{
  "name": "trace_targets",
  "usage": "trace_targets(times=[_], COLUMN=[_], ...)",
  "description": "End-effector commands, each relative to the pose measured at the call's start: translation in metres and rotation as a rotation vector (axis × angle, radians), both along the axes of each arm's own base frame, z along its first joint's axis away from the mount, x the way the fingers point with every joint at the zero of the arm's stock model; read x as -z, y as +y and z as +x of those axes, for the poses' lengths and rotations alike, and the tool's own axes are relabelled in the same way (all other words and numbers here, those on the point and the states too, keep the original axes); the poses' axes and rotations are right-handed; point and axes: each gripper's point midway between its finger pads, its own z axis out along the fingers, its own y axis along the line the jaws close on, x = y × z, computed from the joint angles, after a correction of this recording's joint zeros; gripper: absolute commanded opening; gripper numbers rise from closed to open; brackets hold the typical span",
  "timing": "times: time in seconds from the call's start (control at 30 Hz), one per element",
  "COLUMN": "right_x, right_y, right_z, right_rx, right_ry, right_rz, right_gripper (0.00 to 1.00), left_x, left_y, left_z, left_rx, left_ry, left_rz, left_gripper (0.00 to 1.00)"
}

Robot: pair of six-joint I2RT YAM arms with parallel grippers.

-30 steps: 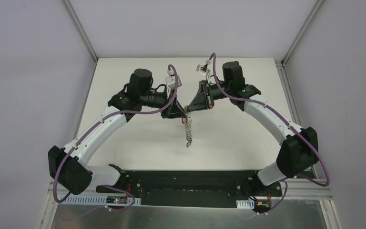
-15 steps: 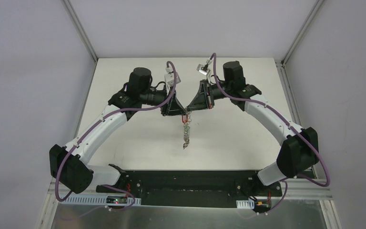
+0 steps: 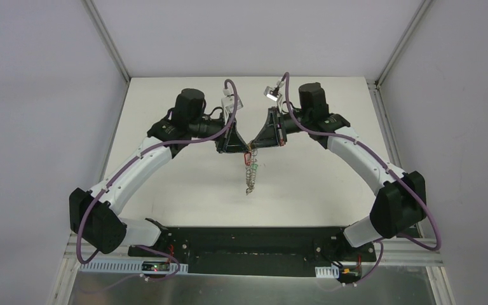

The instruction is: Put the keys on the keyring

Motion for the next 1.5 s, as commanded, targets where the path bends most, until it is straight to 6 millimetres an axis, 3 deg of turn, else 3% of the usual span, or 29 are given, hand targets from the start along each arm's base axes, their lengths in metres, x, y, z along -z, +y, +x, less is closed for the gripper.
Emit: trace_targets(times=[0.0,0.23,0.6,0.8,1.1,1.47], right_x=[-0.011,0.002,-0.013,-0.013,-0.004,0.002], right_y=[-0.005,-0.005,-0.005,-0.001,0.008,0.012], right_z=[-0.003,-0.008,-0.013,-0.021,-0.035,-0.04], right_rx=[0.017,0.021,-0.005,-0.047,-0.112,-0.142], right_ry=[-0.134,-0.16,-0.214,-0.201,-0.149,-0.11], right_rz=[0.005,-0.035,-0.033,-0.024,0.004,0.009], right_gripper=[0.03,0.15,0.32,0.41,0.43,0.32], left_x=[-0.023,-0.022,-0.006,-0.01,-0.012,-0.012], left_y=[0.004,0.012,0.013,0.009,0.005,0.004], left_z=[-0.003,-0.008,-0.027,-0.039,-0.044,-0.043], left_rx=[0.009,-0.009,0.089,0.134,0.161,0.159], left_ry=[-0.023,0.071,0.116,0.143,0.144,0.145], left_rz=[0.015,0.128,0.198,0.171,0.142,0.139], left_gripper=[0.0,0.0,0.0,0.0,0.0,0.0])
